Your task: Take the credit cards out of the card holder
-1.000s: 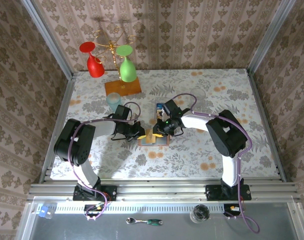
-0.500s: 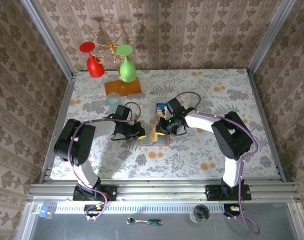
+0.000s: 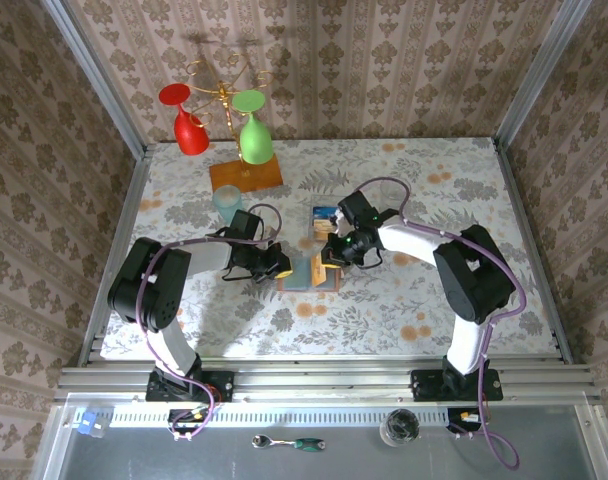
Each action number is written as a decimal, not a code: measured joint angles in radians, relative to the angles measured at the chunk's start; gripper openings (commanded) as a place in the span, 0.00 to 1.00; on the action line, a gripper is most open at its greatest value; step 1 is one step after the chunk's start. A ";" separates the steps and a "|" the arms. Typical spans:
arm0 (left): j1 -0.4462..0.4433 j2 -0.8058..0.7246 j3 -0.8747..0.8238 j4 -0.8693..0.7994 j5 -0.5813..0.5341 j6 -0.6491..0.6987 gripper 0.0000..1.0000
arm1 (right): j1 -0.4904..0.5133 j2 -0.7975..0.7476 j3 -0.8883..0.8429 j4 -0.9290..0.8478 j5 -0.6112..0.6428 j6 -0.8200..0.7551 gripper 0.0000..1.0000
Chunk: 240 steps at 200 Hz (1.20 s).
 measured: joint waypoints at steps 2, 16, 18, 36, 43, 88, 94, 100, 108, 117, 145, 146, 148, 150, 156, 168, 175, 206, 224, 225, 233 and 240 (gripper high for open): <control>0.000 0.000 0.000 0.000 0.000 0.000 0.05 | -0.001 0.000 0.003 -0.005 0.000 -0.004 0.02; 0.000 -0.002 0.000 0.000 0.000 0.000 0.06 | -0.002 0.000 0.050 -0.064 0.010 -0.077 0.02; 0.000 -0.002 0.000 0.000 0.000 0.000 0.06 | -0.002 0.000 0.058 -0.072 0.013 -0.087 0.02; 0.000 -0.007 0.000 0.000 0.000 -0.001 0.06 | -0.002 0.000 0.135 -0.149 0.034 -0.198 0.02; 0.000 -0.011 0.000 0.000 0.000 -0.004 0.07 | -0.002 0.000 0.166 -0.182 0.042 -0.247 0.02; 0.000 -0.029 0.007 0.005 0.008 -0.015 0.08 | 0.014 0.026 0.365 -0.389 0.132 -0.625 0.00; 0.002 -0.029 0.008 0.006 0.008 -0.016 0.08 | 0.016 0.037 0.394 -0.415 0.149 -0.680 0.00; 0.003 -0.032 0.008 0.007 0.008 -0.017 0.08 | 0.018 0.048 0.420 -0.437 0.167 -0.728 0.00; 0.004 -0.035 0.008 0.007 0.008 -0.018 0.08 | 0.022 0.062 0.449 -0.467 0.195 -0.797 0.00; 0.004 -0.041 0.008 0.008 0.008 -0.019 0.08 | 0.026 0.079 0.480 -0.504 0.232 -0.869 0.00; 0.011 -0.054 0.008 0.018 0.008 -0.019 0.08 | 0.032 0.130 0.556 -0.598 0.327 -1.067 0.00; 0.011 -0.054 0.008 0.019 0.008 -0.019 0.08 | 0.032 0.131 0.557 -0.600 0.330 -1.072 0.00; 0.011 -0.054 0.008 0.019 0.009 -0.019 0.08 | 0.032 0.134 0.562 -0.605 0.334 -1.085 0.00; 0.011 -0.055 0.008 0.020 0.008 -0.019 0.08 | 0.033 0.137 0.566 -0.610 0.340 -1.099 0.00; 0.011 -0.056 0.007 0.023 0.009 -0.019 0.08 | 0.034 0.141 0.575 -0.625 0.351 -1.133 0.00; 0.012 -0.056 0.007 0.025 0.008 -0.019 0.08 | 0.035 0.147 0.593 -0.653 0.370 -1.200 0.00; 0.013 -0.057 0.004 0.030 0.009 -0.020 0.08 | 0.037 0.151 0.605 -0.670 0.378 -1.233 0.00; 0.018 -0.060 -0.006 0.040 0.012 -0.027 0.08 | 0.039 0.192 0.684 -0.730 0.403 -1.343 0.00; 0.023 -0.065 -0.016 0.046 0.012 -0.030 0.08 | 0.039 0.233 0.743 -0.766 0.410 -1.387 0.00; 0.023 -0.065 -0.016 0.046 0.012 -0.030 0.08 | 0.039 0.235 0.746 -0.768 0.410 -1.388 0.00; 0.024 -0.069 -0.020 0.045 0.012 -0.031 0.08 | 0.039 0.256 0.778 -0.788 0.412 -1.407 0.00; 0.026 -0.073 -0.024 0.046 0.012 -0.034 0.08 | 0.039 0.274 0.803 -0.800 0.411 -1.420 0.00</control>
